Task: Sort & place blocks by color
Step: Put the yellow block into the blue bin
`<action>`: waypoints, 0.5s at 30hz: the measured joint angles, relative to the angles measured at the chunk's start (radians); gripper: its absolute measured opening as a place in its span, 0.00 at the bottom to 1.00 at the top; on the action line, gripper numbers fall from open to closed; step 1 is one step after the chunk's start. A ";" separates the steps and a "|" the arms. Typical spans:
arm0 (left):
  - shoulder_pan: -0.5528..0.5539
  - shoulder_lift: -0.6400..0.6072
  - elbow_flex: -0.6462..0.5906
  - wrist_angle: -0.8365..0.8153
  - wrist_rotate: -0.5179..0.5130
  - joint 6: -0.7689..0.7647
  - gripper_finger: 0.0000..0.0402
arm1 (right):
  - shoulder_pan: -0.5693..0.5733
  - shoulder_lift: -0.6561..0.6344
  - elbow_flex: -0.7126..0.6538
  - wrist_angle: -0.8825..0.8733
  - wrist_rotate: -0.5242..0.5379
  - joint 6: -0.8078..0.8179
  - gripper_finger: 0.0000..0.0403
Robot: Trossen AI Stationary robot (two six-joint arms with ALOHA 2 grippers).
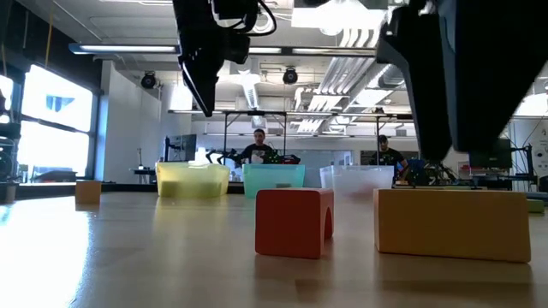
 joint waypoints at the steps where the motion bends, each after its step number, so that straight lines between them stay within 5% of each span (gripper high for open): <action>1: 0.000 0.000 0.000 0.000 0.000 0.000 0.52 | 0.000 0.005 0.000 -0.005 0.000 0.006 0.48; 15: 0.000 0.000 0.000 0.000 0.000 0.004 0.52 | -0.005 0.078 0.000 -0.052 0.017 0.048 0.48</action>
